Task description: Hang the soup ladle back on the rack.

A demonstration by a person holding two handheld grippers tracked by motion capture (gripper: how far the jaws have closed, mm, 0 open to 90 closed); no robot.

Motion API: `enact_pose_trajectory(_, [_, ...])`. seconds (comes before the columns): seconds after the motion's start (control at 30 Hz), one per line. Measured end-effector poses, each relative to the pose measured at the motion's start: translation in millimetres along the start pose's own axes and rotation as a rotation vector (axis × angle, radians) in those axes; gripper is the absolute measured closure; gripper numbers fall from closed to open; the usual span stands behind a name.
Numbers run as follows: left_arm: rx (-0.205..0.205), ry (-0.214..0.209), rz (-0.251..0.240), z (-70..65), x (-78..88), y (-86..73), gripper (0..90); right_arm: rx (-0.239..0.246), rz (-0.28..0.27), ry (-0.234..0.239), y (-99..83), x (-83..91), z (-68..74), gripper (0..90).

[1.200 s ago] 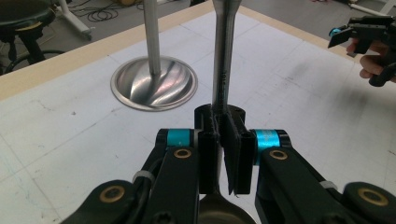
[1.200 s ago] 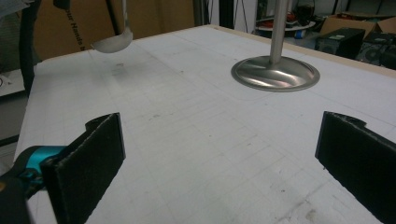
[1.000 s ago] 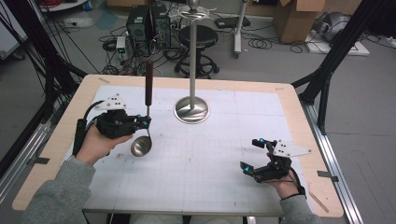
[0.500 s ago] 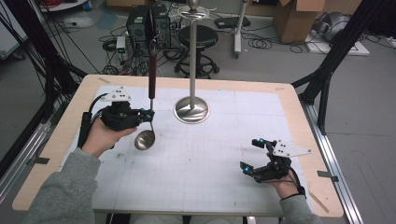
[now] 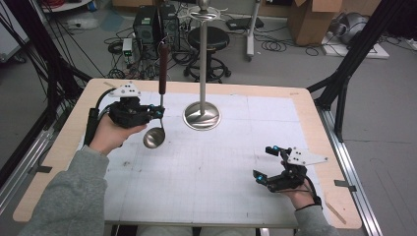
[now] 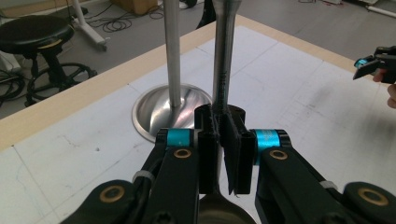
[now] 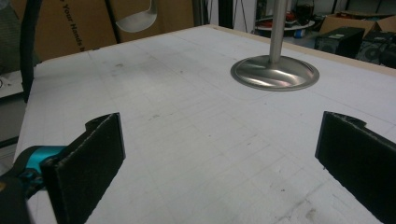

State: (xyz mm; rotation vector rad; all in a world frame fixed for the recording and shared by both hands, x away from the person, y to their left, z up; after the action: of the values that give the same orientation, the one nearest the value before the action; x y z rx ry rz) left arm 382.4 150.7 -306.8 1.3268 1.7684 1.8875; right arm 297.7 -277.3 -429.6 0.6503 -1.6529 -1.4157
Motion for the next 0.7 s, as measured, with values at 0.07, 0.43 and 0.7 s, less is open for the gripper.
enact_pose_trajectory(0.07, [0.003,0.001,-0.009,-0.4,-0.1,3.4,84.1,0.005,-0.004,0.0,0.2,-0.4,0.0,0.4])
enact_pose_trajectory(0.43, [-0.002,0.049,-0.016,9.6,-3.5,10.8,84.1,-0.001,-0.004,0.003,0.5,0.0,0.9,0.4])
enact_pose_trajectory(0.7, [-0.013,0.053,-0.027,13.0,-8.4,25.7,84.1,-0.001,-0.004,0.003,0.6,0.3,1.0,0.4])
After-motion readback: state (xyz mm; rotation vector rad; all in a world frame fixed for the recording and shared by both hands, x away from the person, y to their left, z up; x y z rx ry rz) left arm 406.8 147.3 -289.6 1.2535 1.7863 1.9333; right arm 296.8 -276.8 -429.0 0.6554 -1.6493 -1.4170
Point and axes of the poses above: each handheld gripper's, and its own axes: x roughly backward along the jaws, y roughly out of its top, z roughly to its left, the point moved 3 cm from there along -x, roughly forward along the jaws, and after that the axes turned 5 degrees about x, right-handed, at the moved point
